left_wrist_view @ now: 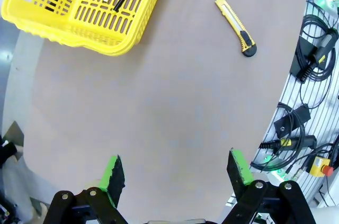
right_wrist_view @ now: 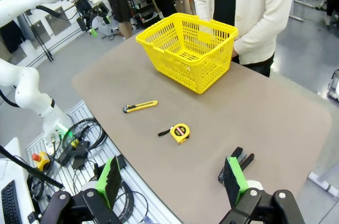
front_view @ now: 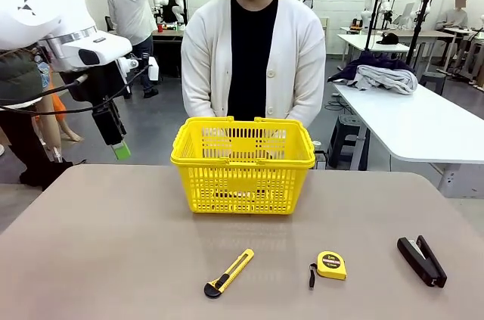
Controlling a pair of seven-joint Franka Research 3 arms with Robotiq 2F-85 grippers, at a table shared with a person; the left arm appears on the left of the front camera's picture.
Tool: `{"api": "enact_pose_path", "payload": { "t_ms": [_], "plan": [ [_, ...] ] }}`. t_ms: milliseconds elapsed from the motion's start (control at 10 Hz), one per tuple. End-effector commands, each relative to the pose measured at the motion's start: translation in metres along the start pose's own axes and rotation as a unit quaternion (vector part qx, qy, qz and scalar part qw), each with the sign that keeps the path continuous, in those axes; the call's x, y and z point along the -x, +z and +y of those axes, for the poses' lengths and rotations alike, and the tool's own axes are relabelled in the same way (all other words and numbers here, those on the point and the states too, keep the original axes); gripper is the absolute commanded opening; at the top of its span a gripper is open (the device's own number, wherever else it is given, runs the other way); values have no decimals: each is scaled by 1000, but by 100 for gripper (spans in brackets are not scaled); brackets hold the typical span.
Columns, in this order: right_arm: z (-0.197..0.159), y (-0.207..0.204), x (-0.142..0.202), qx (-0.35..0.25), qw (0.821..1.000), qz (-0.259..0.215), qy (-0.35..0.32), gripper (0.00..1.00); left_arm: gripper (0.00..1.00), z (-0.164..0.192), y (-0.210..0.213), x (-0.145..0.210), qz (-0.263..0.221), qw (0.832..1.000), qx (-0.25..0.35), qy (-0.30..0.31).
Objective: Place the items the person wants into the basket.
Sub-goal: Pick up the item the person points to and place it in the Market Basket.
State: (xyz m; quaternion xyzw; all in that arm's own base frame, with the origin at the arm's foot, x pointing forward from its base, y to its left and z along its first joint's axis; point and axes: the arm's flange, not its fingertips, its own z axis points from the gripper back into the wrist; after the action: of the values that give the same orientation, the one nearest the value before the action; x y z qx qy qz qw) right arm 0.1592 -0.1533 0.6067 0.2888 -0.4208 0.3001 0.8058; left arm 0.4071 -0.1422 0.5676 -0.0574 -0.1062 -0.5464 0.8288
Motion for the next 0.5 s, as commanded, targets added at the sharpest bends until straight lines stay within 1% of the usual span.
{"api": "enact_pose_path", "payload": {
  "t_ms": [0, 100, 200, 300, 400],
  "plan": [
    [0, -1, 0, -7, 1000, -3, 6, 100, 100, 0, 18, 61, -76, 996, 35, -44],
    [0, -1, 0, -7, 1000, -3, 6, 100, 100, 7, 35, 100, -124, 990, 44, -57],
    [0, -1, 0, -7, 1000, -3, 6, 100, 100, 10, 49, 141, -178, 980, 53, -71],
    [0, -1, 0, -7, 1000, -3, 6, 100, 100, 2, 52, 173, -213, 974, 50, -62],
    [0, -1, 0, -7, 1000, -3, 6, 100, 100, 3, 58, 199, -249, 966, 58, -36]
  ]
}}
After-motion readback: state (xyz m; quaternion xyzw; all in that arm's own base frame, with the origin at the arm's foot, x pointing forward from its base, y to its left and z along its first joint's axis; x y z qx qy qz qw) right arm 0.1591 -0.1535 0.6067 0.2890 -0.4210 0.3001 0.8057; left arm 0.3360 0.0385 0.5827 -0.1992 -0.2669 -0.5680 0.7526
